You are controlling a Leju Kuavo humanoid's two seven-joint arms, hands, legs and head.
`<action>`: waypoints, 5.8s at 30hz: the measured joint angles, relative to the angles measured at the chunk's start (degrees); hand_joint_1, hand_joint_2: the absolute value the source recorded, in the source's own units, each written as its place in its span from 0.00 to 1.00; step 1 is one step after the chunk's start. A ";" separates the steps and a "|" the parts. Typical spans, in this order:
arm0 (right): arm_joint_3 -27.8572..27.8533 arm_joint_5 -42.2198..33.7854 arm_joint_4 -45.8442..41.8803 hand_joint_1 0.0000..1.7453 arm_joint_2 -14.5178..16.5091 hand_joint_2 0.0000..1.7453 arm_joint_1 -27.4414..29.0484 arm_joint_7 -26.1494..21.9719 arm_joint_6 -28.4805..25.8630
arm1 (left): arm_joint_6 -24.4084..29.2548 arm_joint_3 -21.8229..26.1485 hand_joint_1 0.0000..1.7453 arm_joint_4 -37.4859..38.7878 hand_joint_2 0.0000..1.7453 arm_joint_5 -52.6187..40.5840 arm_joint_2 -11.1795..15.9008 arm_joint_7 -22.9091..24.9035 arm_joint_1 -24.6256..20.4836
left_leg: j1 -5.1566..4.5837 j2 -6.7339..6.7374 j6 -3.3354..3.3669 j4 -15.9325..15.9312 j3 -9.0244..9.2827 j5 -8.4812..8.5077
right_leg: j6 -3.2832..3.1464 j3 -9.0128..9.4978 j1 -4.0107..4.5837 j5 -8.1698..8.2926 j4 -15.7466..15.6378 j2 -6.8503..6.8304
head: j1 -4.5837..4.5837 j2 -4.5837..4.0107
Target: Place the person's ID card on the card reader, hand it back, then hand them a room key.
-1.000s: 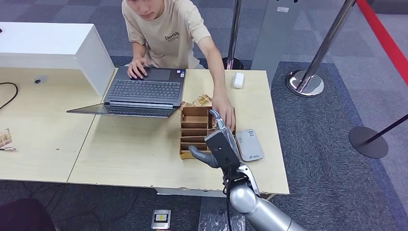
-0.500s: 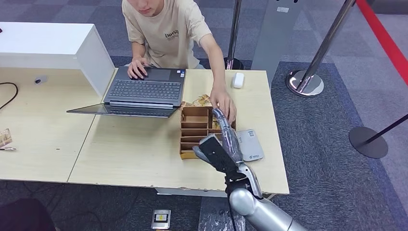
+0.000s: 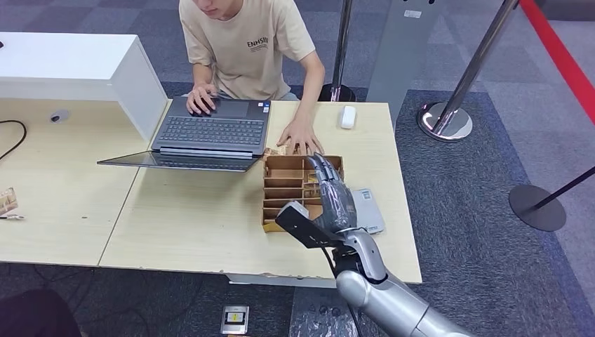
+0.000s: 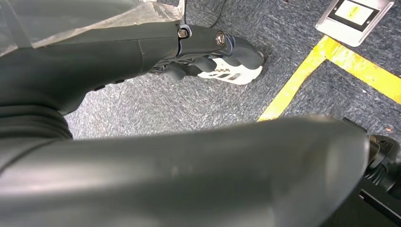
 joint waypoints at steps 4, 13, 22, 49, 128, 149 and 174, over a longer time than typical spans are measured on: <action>0.59 1.27 1.66 0.00 -0.28 1.00 -0.78 0.31 0.49 | -0.10 0.00 0.00 0.00 0.00 -0.06 0.00 0.00 -0.06 | 0.00 0.00 0.00 0.00 0.00 0.00 | 0.00 0.00 0.00 0.00 0.00 0.00 | 0.00 0.00; 2.02 2.90 5.18 0.00 -0.44 1.00 -2.35 1.07 1.90 | -0.66 0.00 0.00 0.00 0.00 -0.13 0.00 0.00 -0.14 | 0.00 0.00 0.00 0.00 0.00 0.00 | 0.00 0.00 0.00 0.00 0.00 0.00 | 0.00 0.00; 3.07 2.80 8.09 0.00 -0.55 1.00 -4.55 1.15 3.94 | -0.88 0.00 0.00 0.00 0.00 -0.14 0.00 -0.01 -0.21 | 0.00 0.00 0.00 0.00 0.00 0.00 | 0.00 0.00 0.00 0.01 0.00 0.00 | 0.01 0.00; 3.15 3.01 8.71 0.07 -1.17 1.00 -5.75 1.60 5.32 | -0.97 0.00 0.00 0.00 0.00 -0.04 0.00 -0.50 -0.27 | 0.00 0.00 0.00 0.00 0.01 0.00 | 0.00 0.00 0.00 0.01 0.00 0.00 | 0.00 0.00; 6.55 6.44 13.96 0.21 -2.78 1.00 -11.53 2.14 13.93 | -2.62 0.00 0.00 0.00 0.00 -1.00 -0.13 -0.72 -1.34 | -0.01 0.01 0.00 0.02 0.12 0.01 | -0.01 0.11 -0.01 0.02 0.00 0.00 | 0.01 0.00; 5.54 5.14 11.45 0.30 -2.92 1.00 -8.30 2.22 8.96 | -1.66 0.00 0.00 0.00 0.00 -0.98 -0.09 -0.89 -0.91 | -0.01 0.01 0.00 0.02 0.19 0.01 | -0.01 0.17 -0.01 0.02 0.00 0.00 | -0.01 0.00; 4.49 5.31 8.86 0.16 -3.06 1.00 -6.04 1.37 7.51 | -1.24 0.05 0.00 0.00 0.00 -0.88 0.11 -0.85 -0.93 | -0.01 0.01 0.01 0.02 0.20 0.00 | -0.01 0.20 -0.01 0.02 0.00 0.01 | 0.00 0.00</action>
